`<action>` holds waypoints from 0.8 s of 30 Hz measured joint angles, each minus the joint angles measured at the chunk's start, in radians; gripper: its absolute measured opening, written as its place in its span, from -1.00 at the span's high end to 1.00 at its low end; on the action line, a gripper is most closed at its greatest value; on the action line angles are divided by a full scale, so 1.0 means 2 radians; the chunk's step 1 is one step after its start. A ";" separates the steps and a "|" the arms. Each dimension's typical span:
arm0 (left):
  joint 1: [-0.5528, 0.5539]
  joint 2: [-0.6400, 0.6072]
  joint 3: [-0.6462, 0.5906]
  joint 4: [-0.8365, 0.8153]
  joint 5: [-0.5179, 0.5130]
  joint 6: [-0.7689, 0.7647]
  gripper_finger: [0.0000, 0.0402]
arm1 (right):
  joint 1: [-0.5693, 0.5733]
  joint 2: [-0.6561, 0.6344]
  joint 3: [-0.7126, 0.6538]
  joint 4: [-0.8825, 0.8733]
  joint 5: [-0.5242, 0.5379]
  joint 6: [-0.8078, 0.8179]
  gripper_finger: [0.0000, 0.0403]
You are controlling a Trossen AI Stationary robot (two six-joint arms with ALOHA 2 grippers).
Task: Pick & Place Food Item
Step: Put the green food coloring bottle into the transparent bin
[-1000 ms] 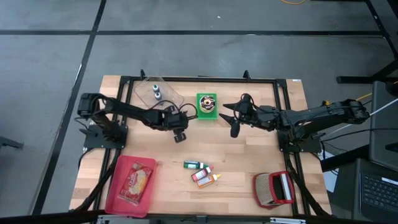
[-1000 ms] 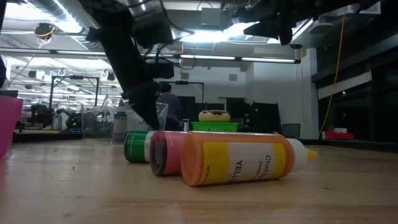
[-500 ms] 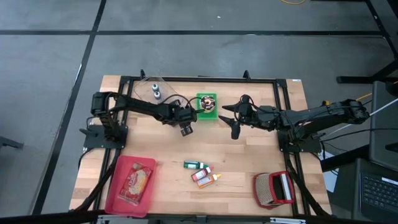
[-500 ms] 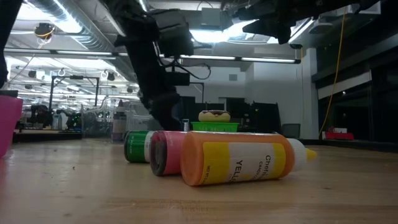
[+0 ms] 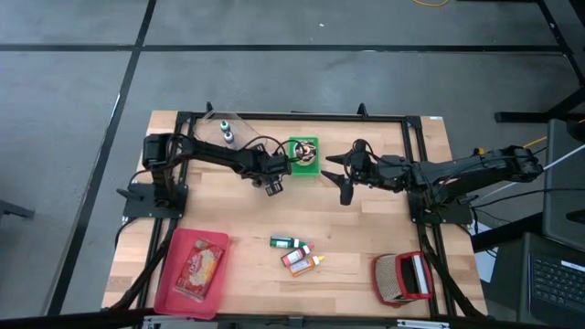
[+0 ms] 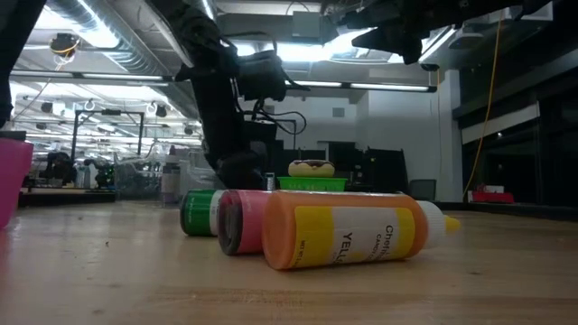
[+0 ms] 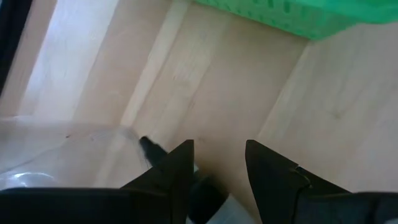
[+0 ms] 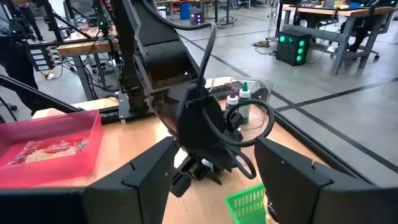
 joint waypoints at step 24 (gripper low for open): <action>-0.073 0.002 0.086 -0.055 0.005 -0.008 0.31 | 0.000 0.000 0.000 0.000 -0.010 0.002 -0.12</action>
